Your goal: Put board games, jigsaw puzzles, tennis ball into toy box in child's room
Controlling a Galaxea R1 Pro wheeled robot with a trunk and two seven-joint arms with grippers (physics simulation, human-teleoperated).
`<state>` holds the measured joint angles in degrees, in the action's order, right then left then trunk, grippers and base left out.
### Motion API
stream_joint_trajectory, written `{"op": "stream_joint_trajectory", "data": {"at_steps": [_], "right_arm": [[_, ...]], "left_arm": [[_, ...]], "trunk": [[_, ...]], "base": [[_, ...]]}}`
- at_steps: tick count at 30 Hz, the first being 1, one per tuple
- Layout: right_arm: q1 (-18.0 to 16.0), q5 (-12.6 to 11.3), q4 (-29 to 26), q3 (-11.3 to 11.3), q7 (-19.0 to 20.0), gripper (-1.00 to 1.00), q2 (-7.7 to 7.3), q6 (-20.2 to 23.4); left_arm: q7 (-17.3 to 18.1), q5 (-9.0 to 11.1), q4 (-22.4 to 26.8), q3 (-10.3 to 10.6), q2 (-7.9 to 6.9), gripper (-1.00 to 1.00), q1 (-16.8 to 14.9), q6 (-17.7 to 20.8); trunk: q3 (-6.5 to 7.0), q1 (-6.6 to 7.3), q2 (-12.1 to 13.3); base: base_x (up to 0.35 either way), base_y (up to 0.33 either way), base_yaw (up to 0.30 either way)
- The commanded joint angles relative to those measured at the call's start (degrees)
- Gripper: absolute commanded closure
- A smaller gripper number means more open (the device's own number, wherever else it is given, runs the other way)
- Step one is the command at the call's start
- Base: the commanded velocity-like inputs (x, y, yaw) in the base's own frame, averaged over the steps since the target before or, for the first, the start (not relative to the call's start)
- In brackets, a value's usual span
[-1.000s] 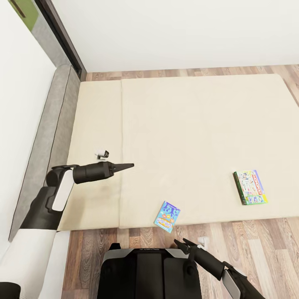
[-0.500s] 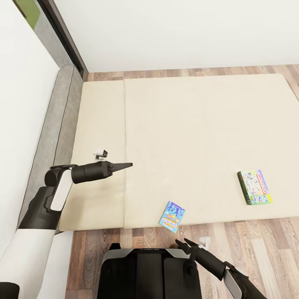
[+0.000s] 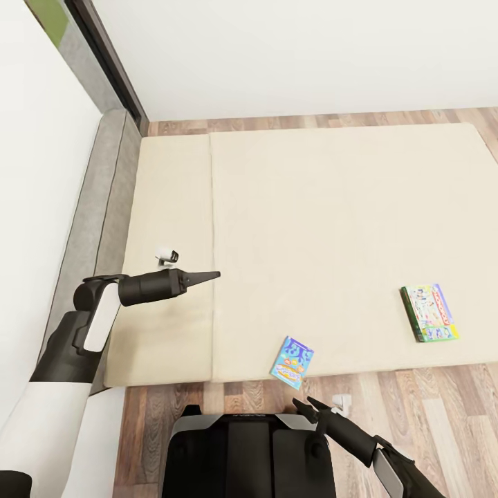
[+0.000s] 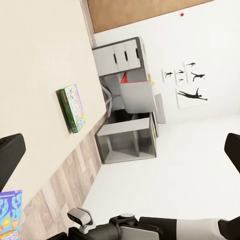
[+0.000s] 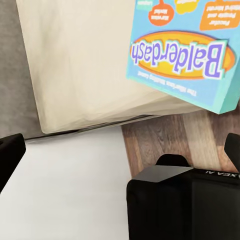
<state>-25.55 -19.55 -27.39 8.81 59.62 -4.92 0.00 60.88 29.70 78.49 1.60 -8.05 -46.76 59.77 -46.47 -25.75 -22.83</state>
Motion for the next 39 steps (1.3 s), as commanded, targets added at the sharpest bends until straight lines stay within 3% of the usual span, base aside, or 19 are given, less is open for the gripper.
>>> {"op": "stream_joint_trajectory", "data": {"at_steps": [1,28,39], "right_arm": [[0.0,-0.1,0.1,0.1,0.2,-1.0,-0.02,0.0],[0.0,-0.3,0.1,0.4,0.6,-1.0,-0.37,0.1],[0.0,-1.0,0.5,0.6,1.3,-1.0,-3.37,0.1]], "left_arm": [[0.1,0.1,0.0,0.0,-0.04,-1.0,0.0,0.2],[0.1,0.0,0.0,0.0,-0.04,-1.0,0.1,0.2],[0.1,0.1,0.1,0.0,-0.1,-1.0,0.1,0.2]], "trunk": [[-0.06,-0.03,-0.1],[-0.06,-0.03,-0.1],[-0.06,-0.03,-0.1]], "base": [[0.003,0.017,0.0],[0.0,0.023,0.0],[0.0,0.0,0.0]]}}
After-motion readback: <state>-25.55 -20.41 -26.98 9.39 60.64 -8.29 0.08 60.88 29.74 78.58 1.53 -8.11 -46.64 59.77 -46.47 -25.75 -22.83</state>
